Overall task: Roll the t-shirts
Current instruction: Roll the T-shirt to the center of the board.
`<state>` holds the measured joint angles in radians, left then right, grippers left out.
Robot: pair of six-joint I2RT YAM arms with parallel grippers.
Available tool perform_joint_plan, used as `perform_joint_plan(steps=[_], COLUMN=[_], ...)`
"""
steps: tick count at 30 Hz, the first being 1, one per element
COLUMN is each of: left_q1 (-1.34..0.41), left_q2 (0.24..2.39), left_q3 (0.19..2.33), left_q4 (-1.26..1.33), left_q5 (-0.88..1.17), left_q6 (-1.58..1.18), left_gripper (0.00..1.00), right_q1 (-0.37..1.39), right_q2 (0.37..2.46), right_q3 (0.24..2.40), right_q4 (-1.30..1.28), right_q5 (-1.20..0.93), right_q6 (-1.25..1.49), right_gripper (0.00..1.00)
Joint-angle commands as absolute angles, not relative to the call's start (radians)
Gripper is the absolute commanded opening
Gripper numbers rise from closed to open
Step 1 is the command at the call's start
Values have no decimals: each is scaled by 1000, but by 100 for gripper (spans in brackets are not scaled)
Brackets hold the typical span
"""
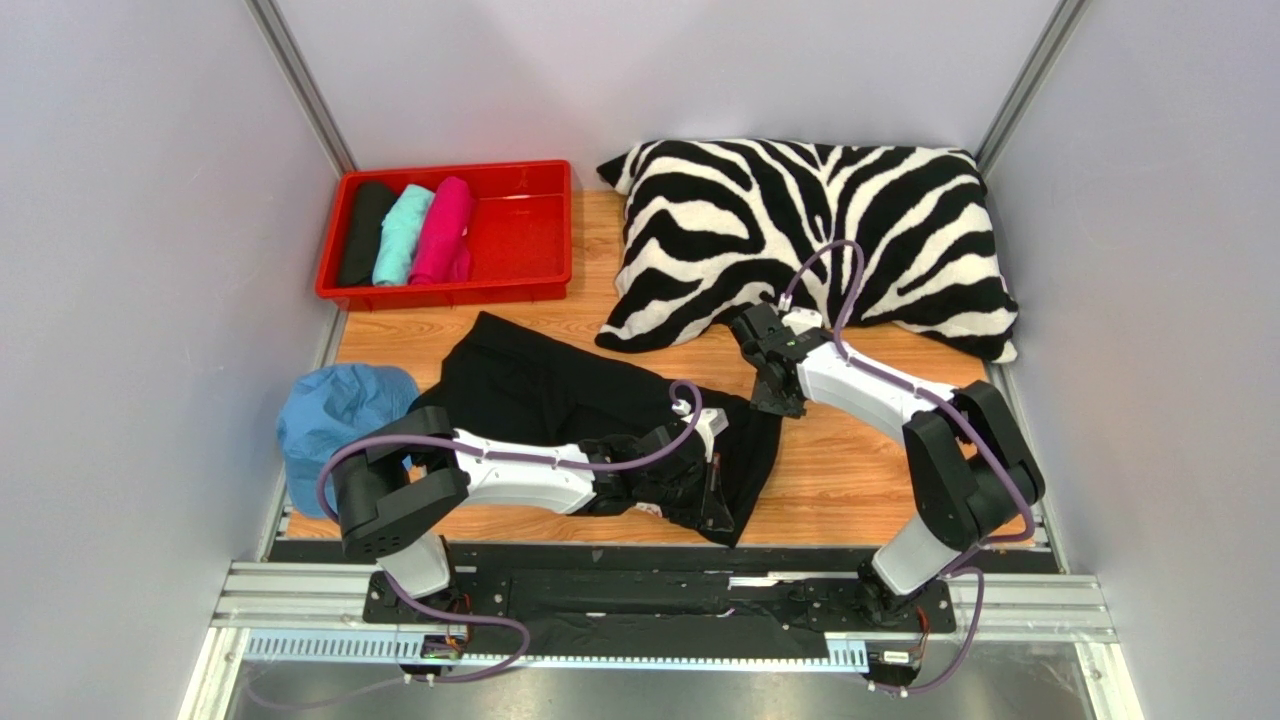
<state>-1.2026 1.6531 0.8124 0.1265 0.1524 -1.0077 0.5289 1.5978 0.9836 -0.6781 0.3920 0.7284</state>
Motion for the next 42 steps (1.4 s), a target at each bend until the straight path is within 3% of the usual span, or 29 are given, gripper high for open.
perform_joint_plan(steps=[1,4,6,9,16,19,29,42], left_q1=[-1203,-1203,-1204,-1203,-1203,-1200,-1190,-1189], left_q2=[1617,1615,1612,1603,1603,1597,1578,1586], left_q3=[808,802,790,775,761,756,749,749], left_q4=[164,170,176,178,178,175,152,156], left_q5=[152,146,138,120,98,89,66,71], left_q6=[-1012,-1020,-1026,-1034,-1051,-1060,-1077,-1083], left_gripper=[0,0,0,0,0,0,0,0], right_q1=[526,526,528,528,526,528,523,525], right_q2=[1624,1646,1663,1672,1623,1580,1435,1361], right_q3=[1072,1101,1109,1117,1126,1131,1060,910], right_q4=[-727,-744,-747,-741,-741,-747,-739,-686], right_q5=[472,463,454,431,396,388,384,344], right_q6=[690,678,673,667,660,663,707,772], right_gripper=[26,13,13,20,50,54,53,41])
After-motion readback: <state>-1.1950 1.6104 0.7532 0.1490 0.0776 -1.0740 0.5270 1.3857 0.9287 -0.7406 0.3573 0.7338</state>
